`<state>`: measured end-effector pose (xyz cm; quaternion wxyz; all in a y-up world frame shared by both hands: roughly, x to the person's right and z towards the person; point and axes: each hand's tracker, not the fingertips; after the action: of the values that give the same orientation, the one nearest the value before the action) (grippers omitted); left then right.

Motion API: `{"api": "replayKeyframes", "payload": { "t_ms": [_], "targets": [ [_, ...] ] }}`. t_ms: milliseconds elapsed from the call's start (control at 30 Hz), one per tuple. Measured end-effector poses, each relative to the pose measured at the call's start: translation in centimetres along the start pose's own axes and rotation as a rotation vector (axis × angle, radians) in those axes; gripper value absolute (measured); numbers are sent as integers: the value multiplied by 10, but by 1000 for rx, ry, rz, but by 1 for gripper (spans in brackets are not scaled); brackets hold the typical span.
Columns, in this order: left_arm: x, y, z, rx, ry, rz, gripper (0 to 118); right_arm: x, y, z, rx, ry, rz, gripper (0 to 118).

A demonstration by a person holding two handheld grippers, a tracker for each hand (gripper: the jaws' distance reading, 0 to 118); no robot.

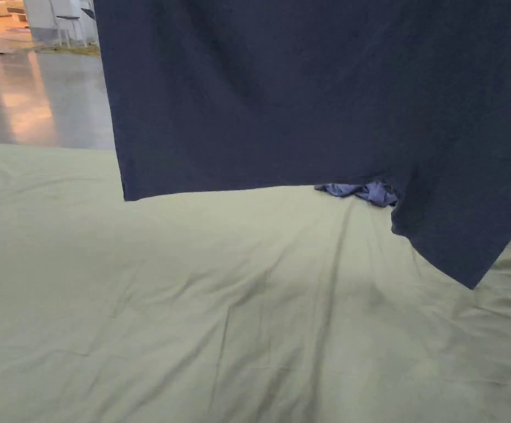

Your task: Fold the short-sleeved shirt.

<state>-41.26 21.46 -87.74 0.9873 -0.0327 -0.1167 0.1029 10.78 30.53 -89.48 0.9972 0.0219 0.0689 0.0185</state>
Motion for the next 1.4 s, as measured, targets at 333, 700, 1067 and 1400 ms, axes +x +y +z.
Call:
{"api": "replayKeyframes", "payload": {
  "t_ms": [333,700,1067,1400],
  "targets": [
    [-10,-73,-5,-90,-115,16,5,9,-87,-4,-104,115,-124,5],
    [-41,-225,82,-240,-207,103,5,42,-253,92,-282,318,-326,5],
    [-83,-371,210,-436,-224,237,5,69,-406,240,-560,350,-394,5],
    [-93,-436,314,-523,-182,349,5,75,-483,342,-665,361,-419,5]
  ]
}}
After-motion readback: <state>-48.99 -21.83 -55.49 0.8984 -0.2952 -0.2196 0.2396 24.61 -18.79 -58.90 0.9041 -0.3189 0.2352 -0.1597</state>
